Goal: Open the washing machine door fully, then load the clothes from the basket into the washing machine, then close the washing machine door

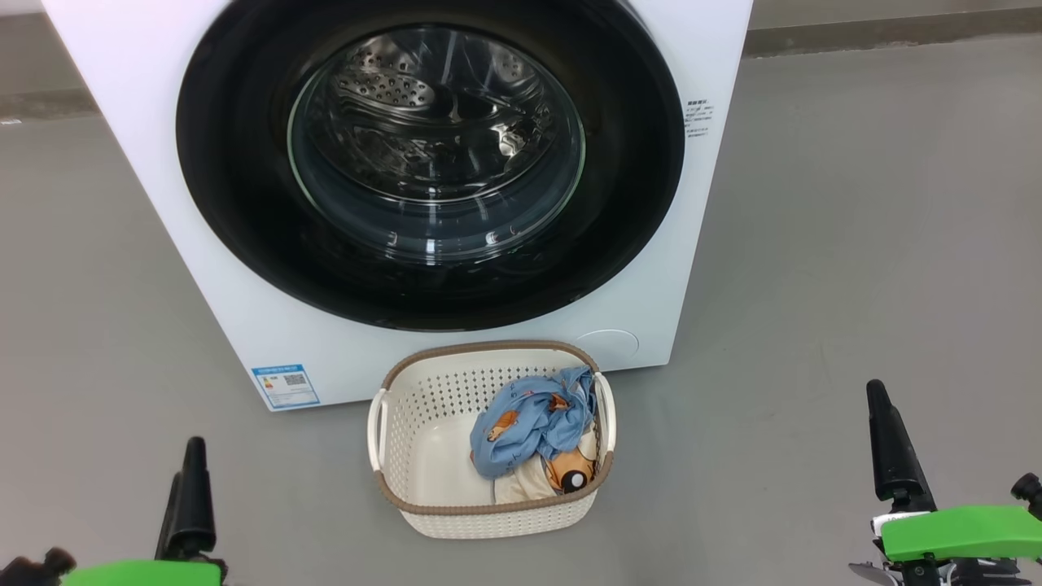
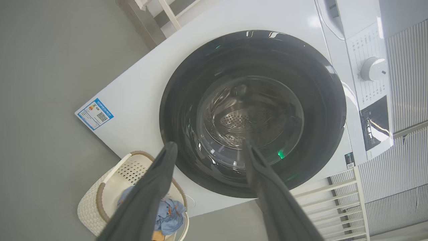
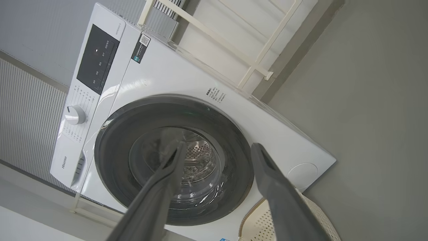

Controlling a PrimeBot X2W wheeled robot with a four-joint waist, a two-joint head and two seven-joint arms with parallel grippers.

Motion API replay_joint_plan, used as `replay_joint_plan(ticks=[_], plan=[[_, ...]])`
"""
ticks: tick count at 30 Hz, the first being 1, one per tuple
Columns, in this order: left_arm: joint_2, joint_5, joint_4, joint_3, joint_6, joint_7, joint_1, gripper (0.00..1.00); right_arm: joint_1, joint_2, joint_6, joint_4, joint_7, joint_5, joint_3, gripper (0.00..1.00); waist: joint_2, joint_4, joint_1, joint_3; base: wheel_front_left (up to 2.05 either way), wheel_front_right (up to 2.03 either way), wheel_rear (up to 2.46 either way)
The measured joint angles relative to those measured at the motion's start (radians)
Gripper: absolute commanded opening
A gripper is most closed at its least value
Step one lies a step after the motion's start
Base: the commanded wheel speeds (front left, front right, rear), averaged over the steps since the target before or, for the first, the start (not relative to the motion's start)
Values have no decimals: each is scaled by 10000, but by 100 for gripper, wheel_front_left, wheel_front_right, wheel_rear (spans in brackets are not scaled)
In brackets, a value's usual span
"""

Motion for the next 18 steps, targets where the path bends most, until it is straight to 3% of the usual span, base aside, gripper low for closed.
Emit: replay_joint_plan(ticks=[12, 18], plan=[[13, 2368, -736, -715, 740, -349, 25, 100, -29, -12, 0, -272, -324, -2243, 278, 100, 0, 25, 0, -127, 0, 0, 0], [38, 4071, -876, -1227, 1168, -525, 53, 100, -29, -17, 0, -288, -495, -3359, 380, 100, 0, 36, 0, -206, 0, 0, 0]])
